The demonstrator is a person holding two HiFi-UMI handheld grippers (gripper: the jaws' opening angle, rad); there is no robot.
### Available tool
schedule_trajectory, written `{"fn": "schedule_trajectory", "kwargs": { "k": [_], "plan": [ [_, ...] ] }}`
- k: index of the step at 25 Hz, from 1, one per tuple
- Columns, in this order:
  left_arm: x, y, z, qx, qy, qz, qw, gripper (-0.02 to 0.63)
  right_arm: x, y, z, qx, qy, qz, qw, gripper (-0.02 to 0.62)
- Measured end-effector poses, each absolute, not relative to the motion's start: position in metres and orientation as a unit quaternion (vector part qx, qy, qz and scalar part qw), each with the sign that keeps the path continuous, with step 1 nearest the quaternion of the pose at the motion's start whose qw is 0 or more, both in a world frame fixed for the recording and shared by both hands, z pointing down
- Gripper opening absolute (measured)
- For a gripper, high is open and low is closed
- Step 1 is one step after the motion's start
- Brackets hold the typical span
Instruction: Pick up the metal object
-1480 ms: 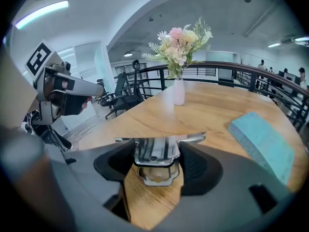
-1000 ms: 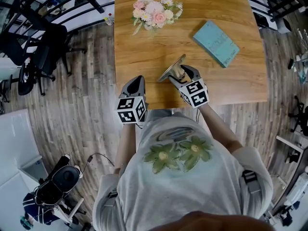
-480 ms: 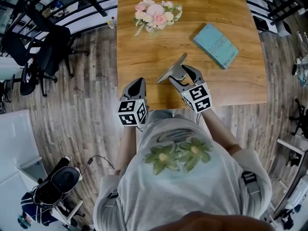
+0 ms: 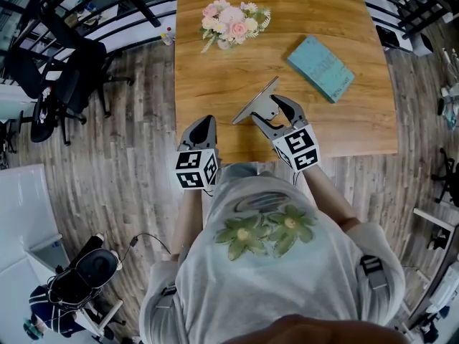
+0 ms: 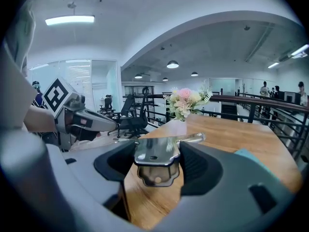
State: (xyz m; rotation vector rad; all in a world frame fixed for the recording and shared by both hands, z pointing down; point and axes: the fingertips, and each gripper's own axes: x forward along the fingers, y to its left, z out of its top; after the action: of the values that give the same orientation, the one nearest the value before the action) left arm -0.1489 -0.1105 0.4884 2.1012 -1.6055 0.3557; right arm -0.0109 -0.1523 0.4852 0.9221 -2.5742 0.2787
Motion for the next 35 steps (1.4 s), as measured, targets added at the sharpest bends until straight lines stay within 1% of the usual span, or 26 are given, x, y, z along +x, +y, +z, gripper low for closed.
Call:
{"fn": "schedule_trajectory", "kwargs": {
  "k": [35],
  "plan": [
    [-0.128, -0.100, 0.469, 0.779, -0.578, 0.129, 0.206, 0.015, -0.005, -0.144, 0.397, 0.346, -0.931, 0.043, 0.103, 0.295]
  ]
}}
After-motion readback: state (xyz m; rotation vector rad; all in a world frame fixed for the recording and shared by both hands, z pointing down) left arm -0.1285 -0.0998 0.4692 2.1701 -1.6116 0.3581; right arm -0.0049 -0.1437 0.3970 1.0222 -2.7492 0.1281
